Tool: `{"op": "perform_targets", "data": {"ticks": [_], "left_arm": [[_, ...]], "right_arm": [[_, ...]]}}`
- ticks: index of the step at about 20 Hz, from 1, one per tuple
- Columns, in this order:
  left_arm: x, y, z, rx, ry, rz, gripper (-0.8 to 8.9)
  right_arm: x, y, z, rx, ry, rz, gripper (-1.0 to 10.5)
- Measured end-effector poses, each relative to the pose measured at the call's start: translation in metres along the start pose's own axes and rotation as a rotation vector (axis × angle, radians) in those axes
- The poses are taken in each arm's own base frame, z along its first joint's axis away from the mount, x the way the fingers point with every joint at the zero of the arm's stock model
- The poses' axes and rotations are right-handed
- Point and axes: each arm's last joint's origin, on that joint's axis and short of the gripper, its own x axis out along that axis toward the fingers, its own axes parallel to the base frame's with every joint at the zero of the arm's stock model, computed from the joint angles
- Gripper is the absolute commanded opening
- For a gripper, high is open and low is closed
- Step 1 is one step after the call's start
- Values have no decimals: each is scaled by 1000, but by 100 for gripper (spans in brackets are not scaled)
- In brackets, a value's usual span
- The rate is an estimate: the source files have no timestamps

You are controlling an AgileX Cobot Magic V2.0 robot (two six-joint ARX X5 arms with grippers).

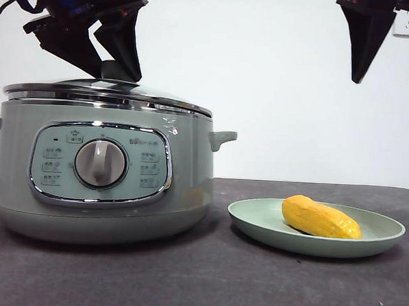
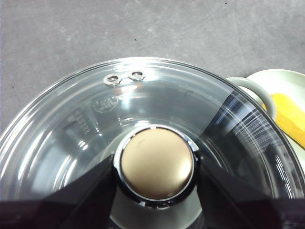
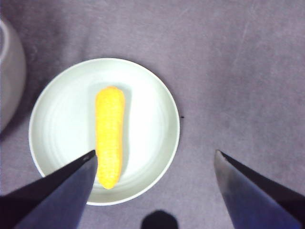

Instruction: Take the corn out from the steamer,put the corn on the plate,close the lid

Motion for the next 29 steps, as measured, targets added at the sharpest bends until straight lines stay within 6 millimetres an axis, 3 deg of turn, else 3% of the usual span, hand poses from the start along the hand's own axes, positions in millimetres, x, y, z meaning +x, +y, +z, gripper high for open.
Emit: {"op": "perform_targets", "data": {"ticks": [5,6,8,9,10,14,17,19,21,24,27,29], "left_arm": [[0,0,-3,-6,30,1,11],[0,0,-3,-7,31,1,73],[0,0,-3,-8,31,1,406],[0,0,-3,-8,31,1,521],[0,0,-3,-8,29,1,535],[-4,0,5,-10,-43,-3,531],[-17,0,6,-8,-54,-4,511],[-35,0,2,-7,-40,-3,345],[-60,0,-3,1,-32,-3,24],[-91,1,-9,36,-58,-1,-8],[-120,2,-12,52,-177,22,-8],[-130,3,-25,55,-260,38,-8]], "right_arm": [[0,-1,-1,3,8,-3,407],[0,-1,-1,3,8,-3,407],[0,-1,-1,3,8,-3,407],[0,-1,-1,3,8,-3,407],[0,-1,-1,3,8,-3,407],[0,-1,-1,3,8,-3,406],[-1,-1,0,-3,-1,0,403],[-7,-2,1,1,-40,5,328],[-24,-4,-1,10,-122,18,160],[-46,-3,-12,17,-273,52,31],[-53,-2,-37,27,-425,90,27],[-52,-3,-59,34,-508,112,27]]}}
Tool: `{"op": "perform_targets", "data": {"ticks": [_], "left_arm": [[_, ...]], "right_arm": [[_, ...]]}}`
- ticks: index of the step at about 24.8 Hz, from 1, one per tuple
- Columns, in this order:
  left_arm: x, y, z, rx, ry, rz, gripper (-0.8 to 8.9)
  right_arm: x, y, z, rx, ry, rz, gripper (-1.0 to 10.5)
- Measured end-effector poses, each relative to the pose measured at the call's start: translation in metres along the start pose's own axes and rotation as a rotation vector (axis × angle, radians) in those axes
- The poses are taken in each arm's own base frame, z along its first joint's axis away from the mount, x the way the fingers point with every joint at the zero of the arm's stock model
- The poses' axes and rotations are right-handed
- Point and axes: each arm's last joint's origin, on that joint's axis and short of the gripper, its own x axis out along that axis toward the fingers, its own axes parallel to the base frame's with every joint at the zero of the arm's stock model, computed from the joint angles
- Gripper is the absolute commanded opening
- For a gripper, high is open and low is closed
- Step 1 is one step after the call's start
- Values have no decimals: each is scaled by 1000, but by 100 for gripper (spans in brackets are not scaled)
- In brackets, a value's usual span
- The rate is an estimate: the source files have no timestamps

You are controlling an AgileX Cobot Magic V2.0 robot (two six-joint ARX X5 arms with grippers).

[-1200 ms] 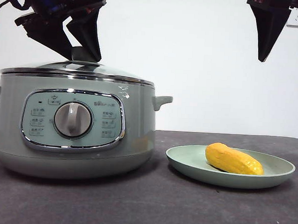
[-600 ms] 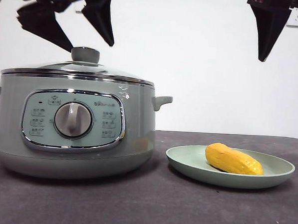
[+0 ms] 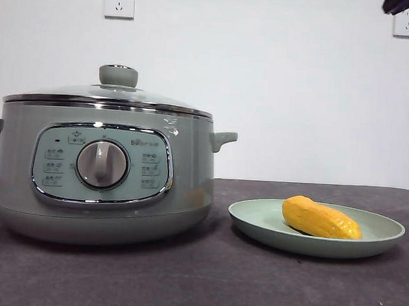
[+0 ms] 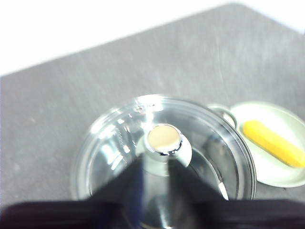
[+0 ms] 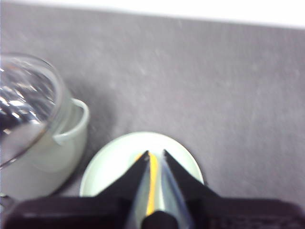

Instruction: Take the corn out from the steamer,put the corn on the plate,close the lid

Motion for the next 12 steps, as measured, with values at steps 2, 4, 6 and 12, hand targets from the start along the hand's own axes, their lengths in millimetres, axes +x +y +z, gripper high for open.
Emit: {"op": "perform_targets", "data": {"ticks": [2,4,6,12], "left_arm": [[-7,0,-24,-1,-42,8,-8],[-9,1,-51,0,-62,27,-8],[-11,1,-73,2,-69,28,-8],[-20,1,-104,0,-79,28,-3]], "right_arm": [[-6,-2,-24,11,-68,11,27],[-9,-5,-45,21,-120,16,27],[-11,-7,-59,28,-145,17,28],[-12,-9,-72,63,-142,-10,30]]}}
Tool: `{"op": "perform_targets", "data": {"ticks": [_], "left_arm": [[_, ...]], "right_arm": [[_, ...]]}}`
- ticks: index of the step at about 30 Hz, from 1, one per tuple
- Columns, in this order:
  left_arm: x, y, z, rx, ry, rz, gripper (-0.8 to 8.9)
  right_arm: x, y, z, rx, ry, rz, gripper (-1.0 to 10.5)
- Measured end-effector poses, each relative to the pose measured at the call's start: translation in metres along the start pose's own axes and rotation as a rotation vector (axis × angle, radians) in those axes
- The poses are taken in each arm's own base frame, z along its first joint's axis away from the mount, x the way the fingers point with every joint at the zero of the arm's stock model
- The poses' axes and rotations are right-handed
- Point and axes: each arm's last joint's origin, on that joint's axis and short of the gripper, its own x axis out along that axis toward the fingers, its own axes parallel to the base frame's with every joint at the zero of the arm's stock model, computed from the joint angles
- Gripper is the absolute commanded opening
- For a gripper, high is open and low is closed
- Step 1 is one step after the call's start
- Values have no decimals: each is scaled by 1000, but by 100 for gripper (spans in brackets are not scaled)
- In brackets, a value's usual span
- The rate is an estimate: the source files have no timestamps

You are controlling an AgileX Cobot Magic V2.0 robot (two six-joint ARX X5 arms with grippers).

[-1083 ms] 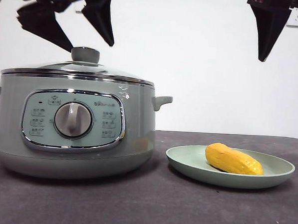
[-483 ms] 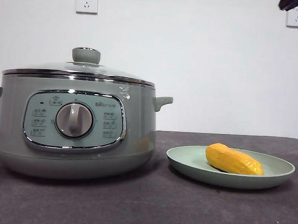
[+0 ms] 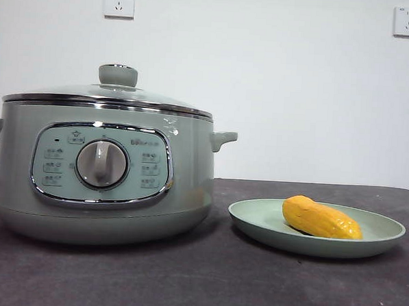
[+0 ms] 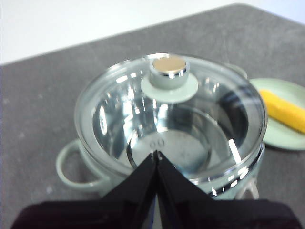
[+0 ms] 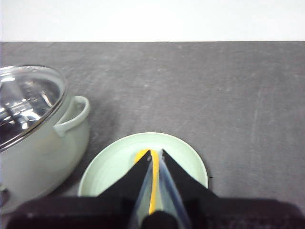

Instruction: Take the corn out from the steamer,put the corn on the plate,close the lid

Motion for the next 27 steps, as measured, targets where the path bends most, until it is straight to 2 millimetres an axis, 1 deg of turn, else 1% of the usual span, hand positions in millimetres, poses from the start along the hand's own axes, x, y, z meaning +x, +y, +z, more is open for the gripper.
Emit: {"op": "perform_targets", "data": {"ticks": [6,20,24,27], "left_arm": [[2,0,0,-5,17,0,-3],[3,0,-1,-4,27,0,-3],[-9,2,-4,12,11,13,-3],[-26,8,-4,17,-80,66,-3]], "right_arm": [[0,-1,0,9,3,-27,30],[1,-1,0,11,4,-28,30],[1,-1,-1,11,7,-28,30],[1,-1,-1,10,9,-29,30]]}}
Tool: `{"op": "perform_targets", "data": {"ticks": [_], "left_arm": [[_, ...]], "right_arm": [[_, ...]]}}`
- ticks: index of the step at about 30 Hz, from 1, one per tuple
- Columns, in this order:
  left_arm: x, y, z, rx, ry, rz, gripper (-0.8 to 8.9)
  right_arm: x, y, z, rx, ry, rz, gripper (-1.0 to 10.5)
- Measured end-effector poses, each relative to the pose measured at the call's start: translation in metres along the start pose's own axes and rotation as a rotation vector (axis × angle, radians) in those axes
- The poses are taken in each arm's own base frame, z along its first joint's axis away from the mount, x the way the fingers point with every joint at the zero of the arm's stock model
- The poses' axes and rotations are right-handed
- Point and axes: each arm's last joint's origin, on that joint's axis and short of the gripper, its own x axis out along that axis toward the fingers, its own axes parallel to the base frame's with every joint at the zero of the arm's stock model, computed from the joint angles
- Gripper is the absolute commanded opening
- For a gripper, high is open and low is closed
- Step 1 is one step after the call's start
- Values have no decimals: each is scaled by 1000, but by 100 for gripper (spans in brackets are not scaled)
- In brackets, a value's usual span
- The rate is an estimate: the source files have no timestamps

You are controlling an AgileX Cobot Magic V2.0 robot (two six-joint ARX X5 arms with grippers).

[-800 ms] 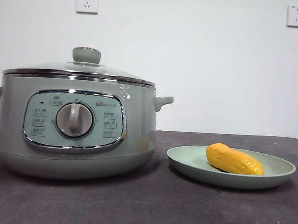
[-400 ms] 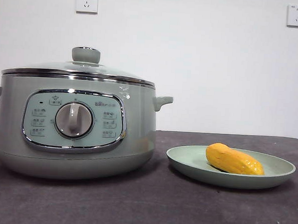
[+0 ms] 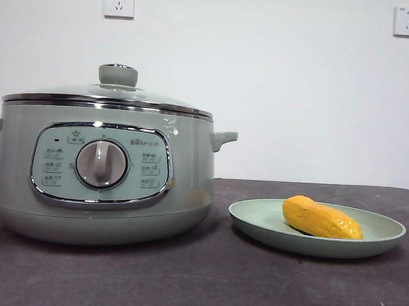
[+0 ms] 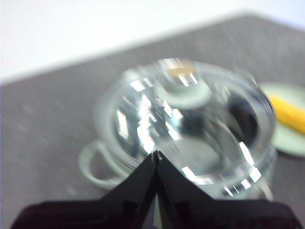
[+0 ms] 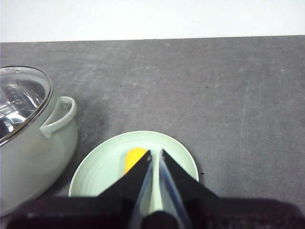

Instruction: Take the corn out from the steamer,put the corn on the plate,close the lid

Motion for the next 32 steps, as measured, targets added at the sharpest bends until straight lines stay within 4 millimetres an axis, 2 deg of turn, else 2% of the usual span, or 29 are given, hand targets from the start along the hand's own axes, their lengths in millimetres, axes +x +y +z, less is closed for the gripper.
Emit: {"op": "perform_targets", "data": {"ticks": [4,10,15,18,25,32], "left_arm": [[-13,9,-7,-20,-135,120,-3],[9,19,-48,-44,-177,267,-3],[26,23,-83,-57,-127,304,-3],[31,23,-98,-70,-94,307,-3],[35,21,-117,-96,-103,308,-3],[37,21,-126,-121,-54,300,-3]], "right_arm": [[0,0,0,0,0,0,30],[0,0,0,0,0,0,30],[0,0,0,0,0,0,30],[0,0,0,0,0,0,30],[0,0,0,0,0,0,30],[0,0,0,0,1,0,30]]}}
